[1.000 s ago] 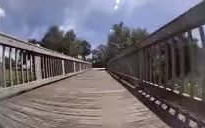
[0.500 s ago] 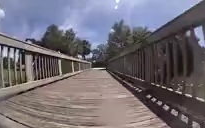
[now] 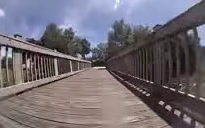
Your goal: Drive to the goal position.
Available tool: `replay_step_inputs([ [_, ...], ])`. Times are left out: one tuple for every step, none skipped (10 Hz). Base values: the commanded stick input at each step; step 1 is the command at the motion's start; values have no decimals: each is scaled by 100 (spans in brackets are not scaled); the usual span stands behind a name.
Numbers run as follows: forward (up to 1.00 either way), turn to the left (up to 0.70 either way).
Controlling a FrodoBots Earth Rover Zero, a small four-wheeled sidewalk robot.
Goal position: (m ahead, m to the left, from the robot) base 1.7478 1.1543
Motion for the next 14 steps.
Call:
replay_step_inputs([
  [70,0],
  [70,0],
  [70,0],
  [70,0],
  [70,0],
  [70,0],
  [70,0],
  [70,0],
  [70,0],
  [70,0],
  [70,0],
  [70,0],
  [70,0],
  [70,0],
])
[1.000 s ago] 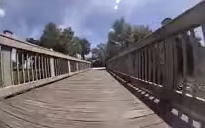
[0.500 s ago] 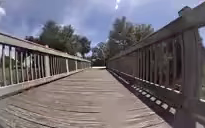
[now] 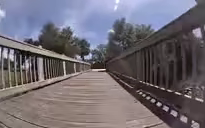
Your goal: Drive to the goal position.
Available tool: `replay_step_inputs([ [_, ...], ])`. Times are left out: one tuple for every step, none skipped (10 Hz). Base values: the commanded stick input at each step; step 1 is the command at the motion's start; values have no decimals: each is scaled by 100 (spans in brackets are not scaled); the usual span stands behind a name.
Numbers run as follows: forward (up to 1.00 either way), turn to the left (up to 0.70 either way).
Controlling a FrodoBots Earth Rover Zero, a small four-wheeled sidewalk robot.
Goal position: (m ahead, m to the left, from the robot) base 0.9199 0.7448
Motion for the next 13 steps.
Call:
replay_step_inputs([
  [70,0],
  [70,0],
  [70,0],
  [70,0],
  [70,0],
  [70,0],
  [70,0],
  [70,0],
  [70,0],
  [70,0],
  [70,0],
  [70,0],
  [70,0],
])
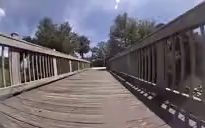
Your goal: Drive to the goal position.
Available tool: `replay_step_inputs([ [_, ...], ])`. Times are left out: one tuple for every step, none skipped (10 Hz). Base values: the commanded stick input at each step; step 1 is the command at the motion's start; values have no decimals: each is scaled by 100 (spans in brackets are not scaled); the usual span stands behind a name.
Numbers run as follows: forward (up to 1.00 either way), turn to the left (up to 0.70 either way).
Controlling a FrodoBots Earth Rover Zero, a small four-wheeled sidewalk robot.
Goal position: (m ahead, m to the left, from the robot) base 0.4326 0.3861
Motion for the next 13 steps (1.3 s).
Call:
replay_step_inputs([
  [70,0],
  [70,0],
  [70,0],
  [70,0],
  [70,0],
  [70,0],
  [70,0],
  [70,0],
  [70,0],
  [70,0],
  [70,0],
  [70,0],
  [70,0],
])
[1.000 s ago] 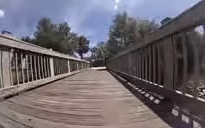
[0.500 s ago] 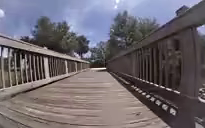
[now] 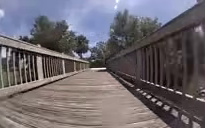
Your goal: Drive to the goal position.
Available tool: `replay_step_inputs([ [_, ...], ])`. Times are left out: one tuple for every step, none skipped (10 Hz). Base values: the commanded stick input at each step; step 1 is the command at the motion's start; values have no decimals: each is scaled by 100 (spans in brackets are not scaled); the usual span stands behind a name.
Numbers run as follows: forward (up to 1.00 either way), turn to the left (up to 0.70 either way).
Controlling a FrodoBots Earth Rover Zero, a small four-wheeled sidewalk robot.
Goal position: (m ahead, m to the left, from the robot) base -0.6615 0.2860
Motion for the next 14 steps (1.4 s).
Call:
replay_step_inputs([
  [70,0],
  [70,0],
  [70,0],
  [70,0],
  [70,0],
  [70,0],
  [70,0],
  [70,0],
  [70,0],
  [70,0],
  [70,0],
  [70,0],
  [70,13],
  [70,32],
])
